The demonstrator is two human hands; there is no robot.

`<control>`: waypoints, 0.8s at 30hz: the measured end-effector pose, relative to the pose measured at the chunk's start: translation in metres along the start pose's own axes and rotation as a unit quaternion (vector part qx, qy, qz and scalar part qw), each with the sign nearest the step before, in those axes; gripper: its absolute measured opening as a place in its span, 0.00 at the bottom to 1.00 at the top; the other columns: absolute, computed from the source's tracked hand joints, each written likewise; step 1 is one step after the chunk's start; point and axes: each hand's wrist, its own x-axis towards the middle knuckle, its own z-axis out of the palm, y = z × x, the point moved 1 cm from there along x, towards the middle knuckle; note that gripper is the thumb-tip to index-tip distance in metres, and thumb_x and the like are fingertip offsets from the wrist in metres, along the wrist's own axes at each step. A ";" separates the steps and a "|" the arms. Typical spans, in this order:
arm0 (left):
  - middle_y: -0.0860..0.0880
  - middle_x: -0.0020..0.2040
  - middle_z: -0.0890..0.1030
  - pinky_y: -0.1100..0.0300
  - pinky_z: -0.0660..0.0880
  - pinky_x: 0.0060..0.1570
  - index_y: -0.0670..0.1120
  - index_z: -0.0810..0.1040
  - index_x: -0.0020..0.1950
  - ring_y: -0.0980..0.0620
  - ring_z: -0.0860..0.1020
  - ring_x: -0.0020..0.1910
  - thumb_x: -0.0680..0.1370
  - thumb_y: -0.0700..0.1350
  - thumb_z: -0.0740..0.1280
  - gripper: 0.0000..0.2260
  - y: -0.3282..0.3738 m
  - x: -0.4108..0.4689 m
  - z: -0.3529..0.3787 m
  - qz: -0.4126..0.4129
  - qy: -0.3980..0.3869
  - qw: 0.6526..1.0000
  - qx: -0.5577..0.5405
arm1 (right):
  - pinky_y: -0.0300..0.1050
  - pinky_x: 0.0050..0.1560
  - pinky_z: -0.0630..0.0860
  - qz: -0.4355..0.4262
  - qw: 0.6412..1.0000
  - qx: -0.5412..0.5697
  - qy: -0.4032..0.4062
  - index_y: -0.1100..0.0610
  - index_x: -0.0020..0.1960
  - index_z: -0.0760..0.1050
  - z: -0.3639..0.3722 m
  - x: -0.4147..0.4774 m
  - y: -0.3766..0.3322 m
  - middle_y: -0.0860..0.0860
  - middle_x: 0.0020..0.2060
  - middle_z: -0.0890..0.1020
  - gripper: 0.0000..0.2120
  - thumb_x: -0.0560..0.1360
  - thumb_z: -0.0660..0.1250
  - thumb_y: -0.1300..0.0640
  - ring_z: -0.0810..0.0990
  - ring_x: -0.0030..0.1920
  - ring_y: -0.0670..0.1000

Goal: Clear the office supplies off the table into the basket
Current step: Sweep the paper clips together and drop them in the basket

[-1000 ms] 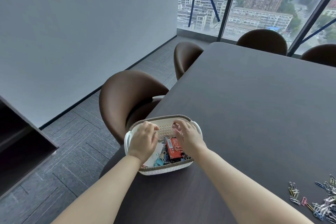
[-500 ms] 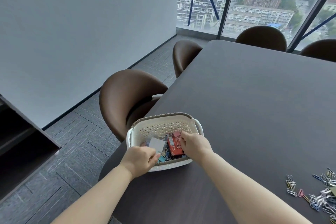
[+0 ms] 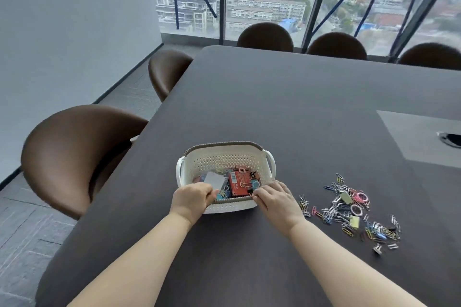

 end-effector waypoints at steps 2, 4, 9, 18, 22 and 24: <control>0.51 0.23 0.75 0.68 0.63 0.23 0.46 0.72 0.26 0.50 0.73 0.20 0.71 0.47 0.73 0.16 0.022 0.015 0.008 0.001 -0.016 1.000 -0.014 | 0.49 0.52 0.79 0.034 0.999 0.018 -0.013 0.51 0.46 0.79 -0.007 -0.011 0.022 0.45 0.45 0.84 0.14 0.74 0.55 0.49 0.81 0.51 0.51; 0.49 0.28 0.77 0.64 0.65 0.27 0.44 0.74 0.30 0.47 0.75 0.25 0.74 0.48 0.69 0.15 0.041 0.029 0.013 -0.026 -0.038 0.998 -0.038 | 0.55 0.54 0.78 0.065 0.997 0.033 -0.021 0.52 0.52 0.79 -0.013 -0.022 0.041 0.48 0.52 0.83 0.17 0.74 0.54 0.50 0.80 0.57 0.52; 0.49 0.36 0.79 0.56 0.75 0.35 0.46 0.77 0.39 0.48 0.77 0.35 0.72 0.52 0.60 0.11 0.094 0.043 0.026 0.053 0.010 0.998 -0.036 | 0.48 0.72 0.54 0.140 0.987 0.077 -0.034 0.51 0.70 0.64 -0.018 -0.062 0.088 0.48 0.73 0.62 0.25 0.76 0.47 0.46 0.58 0.73 0.52; 0.46 0.67 0.70 0.57 0.63 0.66 0.48 0.69 0.65 0.47 0.68 0.67 0.72 0.56 0.50 0.26 0.224 0.038 0.099 0.216 -0.223 0.949 -0.051 | 0.52 0.74 0.47 0.354 0.929 0.019 -0.112 0.49 0.75 0.50 -0.009 -0.166 0.185 0.49 0.76 0.51 0.29 0.78 0.56 0.44 0.48 0.75 0.53; 0.48 0.75 0.35 0.49 0.39 0.71 0.49 0.39 0.75 0.47 0.33 0.73 0.76 0.65 0.49 0.35 0.240 0.038 0.141 0.133 -0.366 0.921 0.029 | 0.58 0.73 0.46 0.412 0.892 0.005 -0.183 0.50 0.75 0.39 0.000 -0.200 0.215 0.53 0.76 0.41 0.41 0.73 0.55 0.33 0.39 0.75 0.58; 0.47 0.74 0.33 0.46 0.38 0.71 0.50 0.36 0.74 0.45 0.31 0.72 0.75 0.67 0.51 0.38 0.245 0.043 0.155 0.109 -0.386 0.915 0.049 | 0.58 0.73 0.44 0.417 0.888 0.016 -0.193 0.51 0.75 0.36 0.004 -0.206 0.224 0.54 0.75 0.38 0.46 0.71 0.55 0.30 0.37 0.74 0.59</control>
